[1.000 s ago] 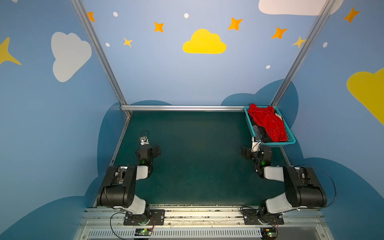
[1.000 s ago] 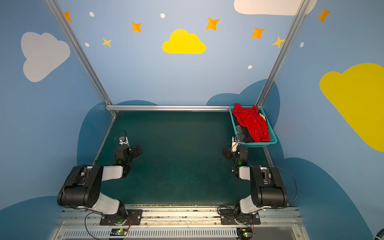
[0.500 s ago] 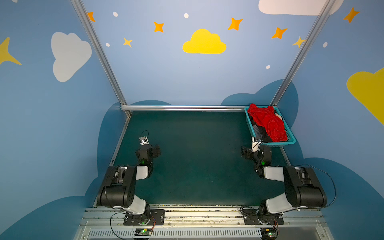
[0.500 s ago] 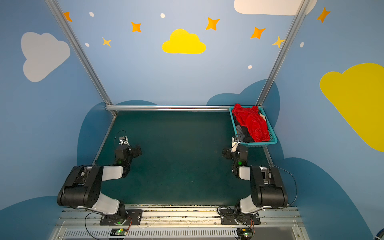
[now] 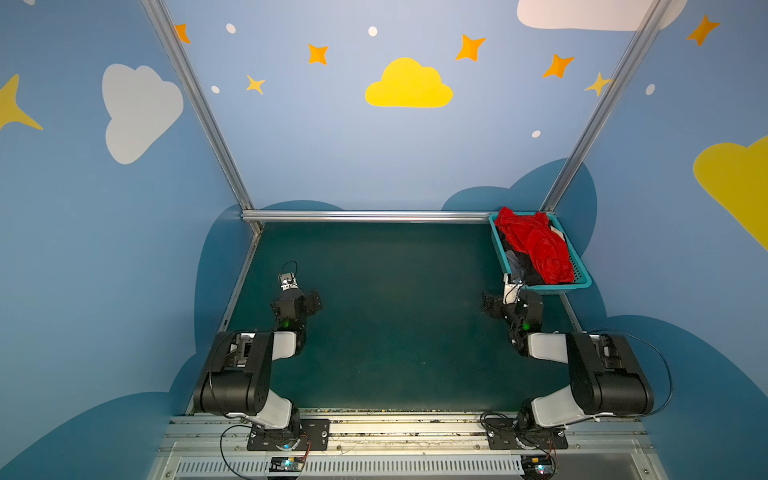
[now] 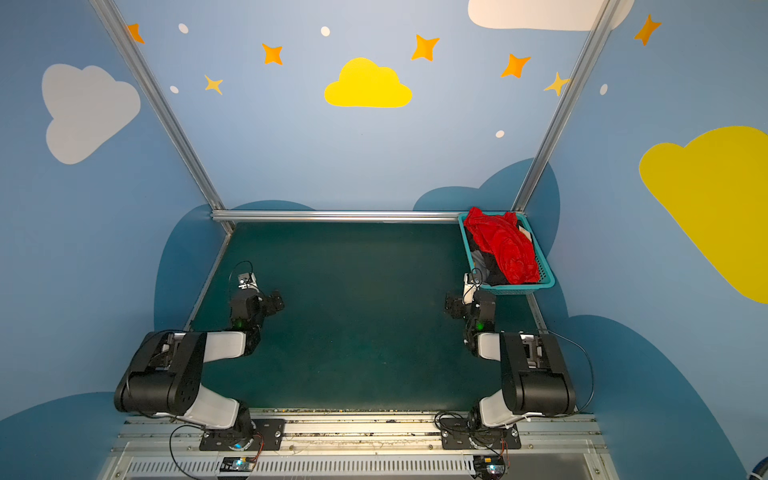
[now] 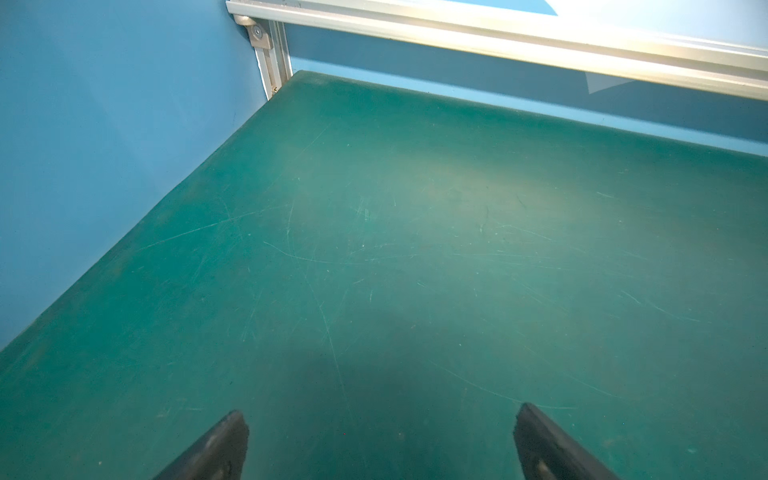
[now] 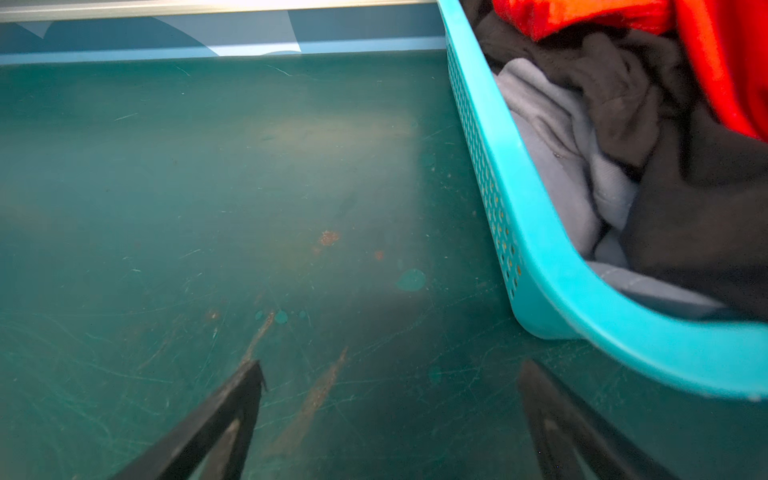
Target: Fold and stack the t-shirts
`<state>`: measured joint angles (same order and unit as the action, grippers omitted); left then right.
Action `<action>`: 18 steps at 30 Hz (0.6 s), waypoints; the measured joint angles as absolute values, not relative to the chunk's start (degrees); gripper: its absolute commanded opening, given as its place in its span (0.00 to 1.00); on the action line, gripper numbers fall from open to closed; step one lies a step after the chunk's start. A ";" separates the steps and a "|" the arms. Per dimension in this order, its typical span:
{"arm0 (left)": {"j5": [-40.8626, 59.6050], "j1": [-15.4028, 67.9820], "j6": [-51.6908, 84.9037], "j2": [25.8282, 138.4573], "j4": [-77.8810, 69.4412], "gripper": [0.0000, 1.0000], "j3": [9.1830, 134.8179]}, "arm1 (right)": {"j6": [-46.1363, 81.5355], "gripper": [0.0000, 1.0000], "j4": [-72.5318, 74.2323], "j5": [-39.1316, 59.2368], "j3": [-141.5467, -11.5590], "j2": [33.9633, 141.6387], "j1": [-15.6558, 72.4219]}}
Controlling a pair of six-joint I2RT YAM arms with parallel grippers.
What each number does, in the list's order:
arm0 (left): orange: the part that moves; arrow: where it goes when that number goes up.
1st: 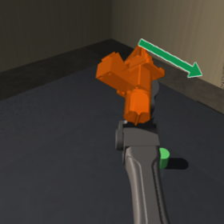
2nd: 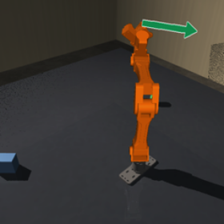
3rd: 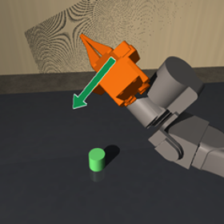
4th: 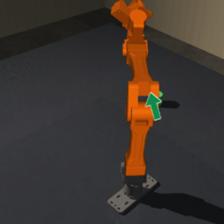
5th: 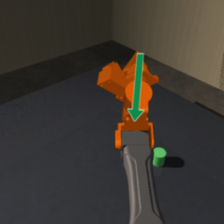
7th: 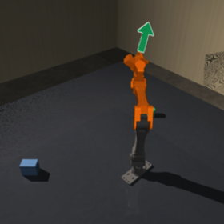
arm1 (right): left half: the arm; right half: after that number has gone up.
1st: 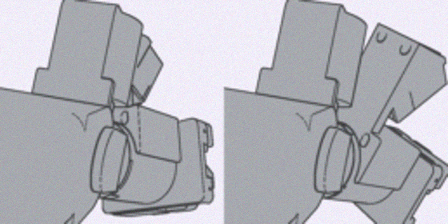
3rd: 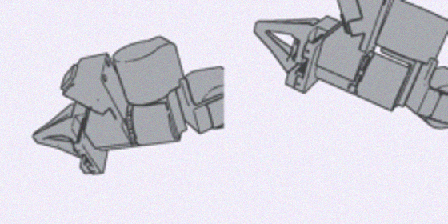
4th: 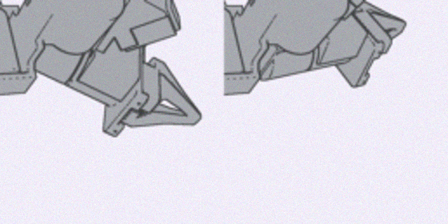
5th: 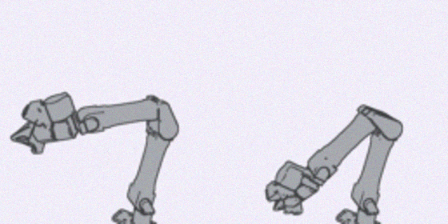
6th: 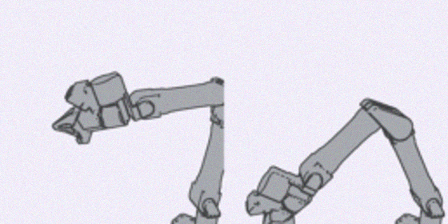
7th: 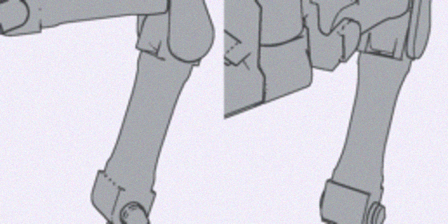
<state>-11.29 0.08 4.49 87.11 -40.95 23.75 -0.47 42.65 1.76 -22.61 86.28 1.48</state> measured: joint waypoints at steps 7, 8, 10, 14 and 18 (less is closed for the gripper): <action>-11.20 0.08 4.47 86.89 -39.94 1.00 24.05 | -0.47 0.95 42.65 1.76 -22.61 86.28 1.48; -11.22 0.10 4.47 86.43 -38.09 1.00 24.67 | -0.47 0.94 42.65 1.76 -22.61 86.28 1.48; -11.31 0.23 4.32 84.66 -32.53 1.00 27.35 | -0.49 0.92 42.63 1.67 -22.61 86.28 1.56; -12.93 1.74 4.27 77.76 -24.62 0.98 33.15 | -1.04 0.90 39.53 0.51 -23.31 84.27 2.68; -13.39 4.47 5.08 67.11 -17.21 0.98 36.16 | -1.30 0.90 35.16 -0.89 -23.68 77.58 4.62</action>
